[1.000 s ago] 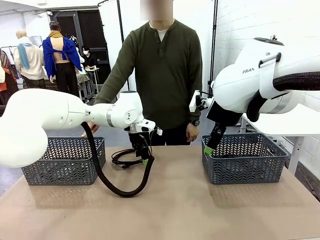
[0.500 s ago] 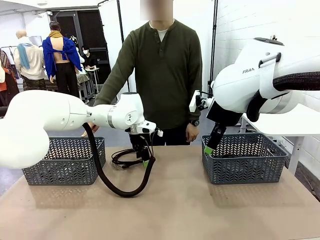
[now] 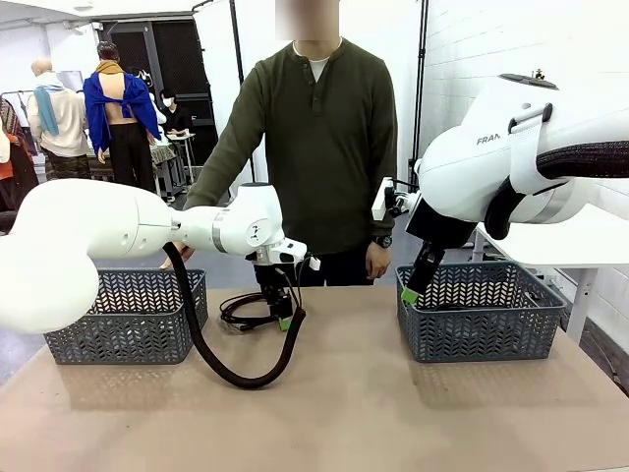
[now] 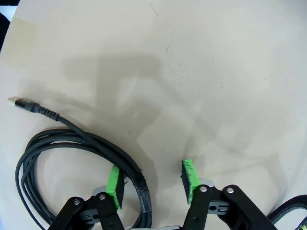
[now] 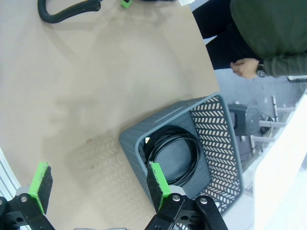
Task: Organize the cables according to human instructions.
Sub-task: Pick up a bundle of cables and place it in the basket indicated by the human.
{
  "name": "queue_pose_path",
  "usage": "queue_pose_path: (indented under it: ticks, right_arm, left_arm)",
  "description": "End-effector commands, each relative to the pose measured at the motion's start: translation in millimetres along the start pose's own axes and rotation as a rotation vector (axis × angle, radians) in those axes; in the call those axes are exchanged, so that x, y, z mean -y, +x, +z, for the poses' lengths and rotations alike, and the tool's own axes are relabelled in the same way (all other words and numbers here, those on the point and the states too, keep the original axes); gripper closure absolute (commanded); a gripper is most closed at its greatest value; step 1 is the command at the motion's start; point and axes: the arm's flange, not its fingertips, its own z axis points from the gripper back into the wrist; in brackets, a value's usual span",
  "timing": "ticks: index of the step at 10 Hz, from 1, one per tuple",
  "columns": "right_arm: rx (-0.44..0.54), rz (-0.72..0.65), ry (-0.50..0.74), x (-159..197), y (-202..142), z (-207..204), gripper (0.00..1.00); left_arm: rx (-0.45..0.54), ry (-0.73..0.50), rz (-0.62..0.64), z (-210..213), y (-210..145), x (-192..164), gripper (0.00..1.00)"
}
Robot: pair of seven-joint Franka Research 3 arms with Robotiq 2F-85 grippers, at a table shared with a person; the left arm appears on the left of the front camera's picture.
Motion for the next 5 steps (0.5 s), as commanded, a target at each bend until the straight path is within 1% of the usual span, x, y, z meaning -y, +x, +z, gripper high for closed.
queue_pose_path:
  ticks: [1, 2, 5]
  right_arm:
    - [-0.008, 0.0, -0.006, -1.2, -0.6, -1.4, 0.0]
    - [-0.008, 0.0, -0.006, -1.2, -0.6, -1.4, 0.0]
    - [-0.008, 0.0, -0.006, -1.2, -0.6, -1.4, 0.0]
  left_arm:
    - [-0.013, 0.002, 0.013, 1.8, 11.6, -6.1, 0.91]
    - [-0.012, 0.001, 0.014, 1.3, 10.9, -5.6, 1.0]
    - [-0.017, 0.008, 0.017, 3.4, 9.2, -5.2, 1.0]
